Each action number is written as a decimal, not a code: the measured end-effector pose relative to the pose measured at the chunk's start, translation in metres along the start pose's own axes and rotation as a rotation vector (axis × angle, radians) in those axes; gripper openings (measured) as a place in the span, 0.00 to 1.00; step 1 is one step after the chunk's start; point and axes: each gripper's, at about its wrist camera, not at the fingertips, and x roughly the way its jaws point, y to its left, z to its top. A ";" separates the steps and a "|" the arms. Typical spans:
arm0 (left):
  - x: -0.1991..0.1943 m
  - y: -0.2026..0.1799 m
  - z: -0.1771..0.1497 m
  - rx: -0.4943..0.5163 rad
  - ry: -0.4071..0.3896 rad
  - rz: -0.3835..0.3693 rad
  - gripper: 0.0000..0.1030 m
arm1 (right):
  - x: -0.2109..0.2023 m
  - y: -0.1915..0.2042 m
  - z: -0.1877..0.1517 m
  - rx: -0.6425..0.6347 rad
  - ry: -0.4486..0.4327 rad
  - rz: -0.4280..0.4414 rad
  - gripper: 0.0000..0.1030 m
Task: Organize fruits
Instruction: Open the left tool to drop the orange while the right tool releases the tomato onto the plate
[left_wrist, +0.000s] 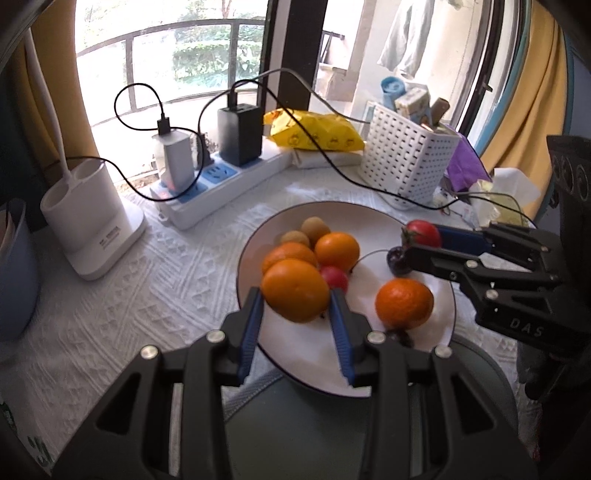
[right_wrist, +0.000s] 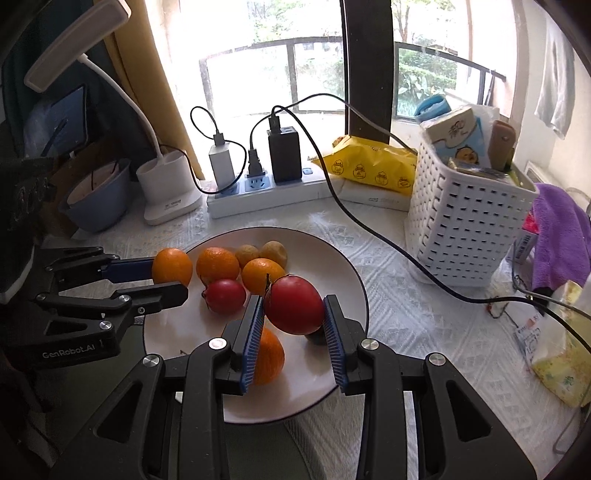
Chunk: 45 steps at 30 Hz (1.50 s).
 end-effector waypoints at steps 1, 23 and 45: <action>0.002 0.001 0.001 0.000 0.001 0.001 0.36 | 0.002 0.000 0.001 0.000 0.001 0.000 0.34; 0.018 0.004 0.001 -0.020 0.030 0.002 0.37 | 0.034 -0.009 0.013 0.004 0.021 -0.007 0.34; 0.007 0.004 0.003 -0.029 0.005 -0.012 0.44 | 0.035 -0.007 0.015 0.015 0.035 -0.027 0.34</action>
